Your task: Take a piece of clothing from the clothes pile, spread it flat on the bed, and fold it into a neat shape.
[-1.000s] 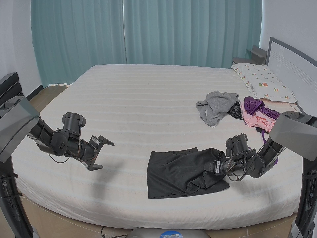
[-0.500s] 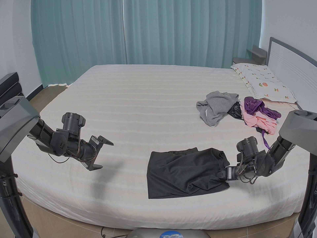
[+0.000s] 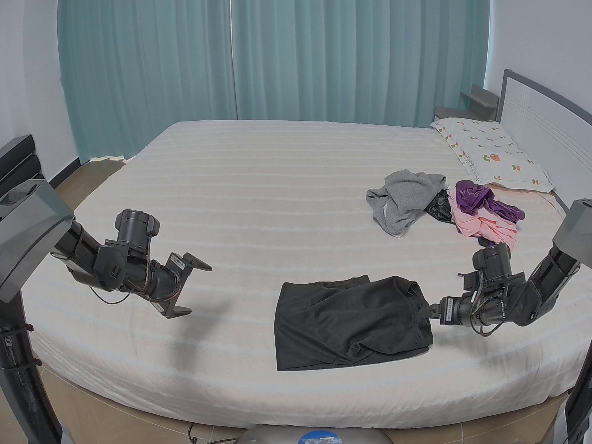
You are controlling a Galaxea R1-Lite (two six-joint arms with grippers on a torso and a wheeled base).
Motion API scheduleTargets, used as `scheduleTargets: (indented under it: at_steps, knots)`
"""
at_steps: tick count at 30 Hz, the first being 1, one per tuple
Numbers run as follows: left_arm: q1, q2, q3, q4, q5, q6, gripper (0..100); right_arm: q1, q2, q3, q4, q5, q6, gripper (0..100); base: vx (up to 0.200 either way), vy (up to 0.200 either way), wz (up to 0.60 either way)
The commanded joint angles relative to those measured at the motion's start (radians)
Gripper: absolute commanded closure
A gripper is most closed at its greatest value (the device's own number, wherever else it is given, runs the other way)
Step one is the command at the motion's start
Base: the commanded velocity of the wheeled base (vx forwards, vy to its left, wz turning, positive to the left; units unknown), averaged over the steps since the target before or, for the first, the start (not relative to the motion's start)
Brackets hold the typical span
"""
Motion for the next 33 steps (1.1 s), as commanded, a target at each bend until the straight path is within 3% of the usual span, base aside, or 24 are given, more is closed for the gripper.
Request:
scheduleTargets:
  at_steps: [1,18,19,26,33]
  knots:
    - [0.0,0.004,0.0,-0.001,0.0,0.0,0,0.071,0.05,-0.058,-0.022,0.012,0.056,0,0.0,0.0,0.0]
    - [0.0,0.005,0.0,-0.001,0.0,0.0,0,0.028,0.071,-0.008,-0.03,0.144,0.023,0,0.0,0.0,0.0]
    - [-0.002,0.005,0.0,-0.001,0.0,0.0,0,0.033,0.085,-0.008,-0.03,0.145,0.024,100,0.0,0.0,0.0]
    - [0.0,0.005,0.0,0.001,0.0,0.0,0,0.045,0.102,0.002,-0.029,0.141,0.016,100,0.0,0.0,0.0]
    - [0.0,0.005,0.0,0.001,0.0,0.0,0,-0.005,0.039,0.043,-0.029,0.142,0.009,100,0.0,0.0,0.0]
